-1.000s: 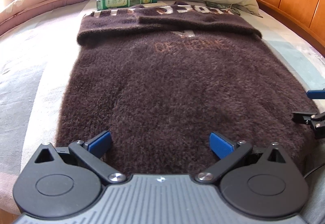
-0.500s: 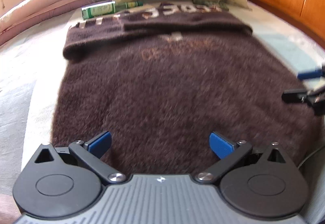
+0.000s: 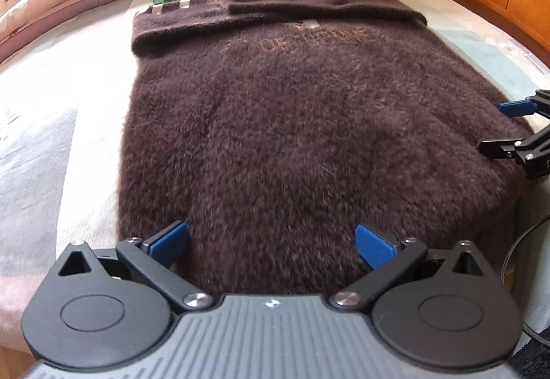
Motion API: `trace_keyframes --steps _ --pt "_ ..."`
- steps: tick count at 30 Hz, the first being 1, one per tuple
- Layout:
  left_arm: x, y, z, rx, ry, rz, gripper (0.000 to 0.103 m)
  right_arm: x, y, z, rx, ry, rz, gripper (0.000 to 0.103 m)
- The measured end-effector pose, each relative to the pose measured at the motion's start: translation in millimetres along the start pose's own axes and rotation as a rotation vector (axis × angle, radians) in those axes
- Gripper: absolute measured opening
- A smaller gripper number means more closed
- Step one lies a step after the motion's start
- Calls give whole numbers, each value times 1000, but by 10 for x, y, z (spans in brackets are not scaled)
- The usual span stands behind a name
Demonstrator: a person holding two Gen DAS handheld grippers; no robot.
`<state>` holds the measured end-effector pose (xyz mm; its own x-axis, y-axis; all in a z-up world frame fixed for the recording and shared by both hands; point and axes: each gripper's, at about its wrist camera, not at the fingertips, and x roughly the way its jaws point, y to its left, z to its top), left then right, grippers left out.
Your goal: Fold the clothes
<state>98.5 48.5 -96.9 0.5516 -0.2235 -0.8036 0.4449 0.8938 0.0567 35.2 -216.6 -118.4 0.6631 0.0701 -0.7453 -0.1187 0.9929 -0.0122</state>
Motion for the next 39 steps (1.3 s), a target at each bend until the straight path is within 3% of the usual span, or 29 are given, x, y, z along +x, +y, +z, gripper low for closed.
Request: trace_keyframes --steps 8,16,22,39 --pt "-31 -189 -73 96 13 17 102 -47 19 -18 -47 31 5 103" --pt "-140 -431 -195 264 -62 -1 102 -206 150 -114 -174 34 12 103" --pt "-133 -596 -159 255 -78 -25 102 -266 279 -146 -191 30 31 103" --pt "-344 -865 -225 316 -130 35 102 -374 739 -291 -323 8 27 103"
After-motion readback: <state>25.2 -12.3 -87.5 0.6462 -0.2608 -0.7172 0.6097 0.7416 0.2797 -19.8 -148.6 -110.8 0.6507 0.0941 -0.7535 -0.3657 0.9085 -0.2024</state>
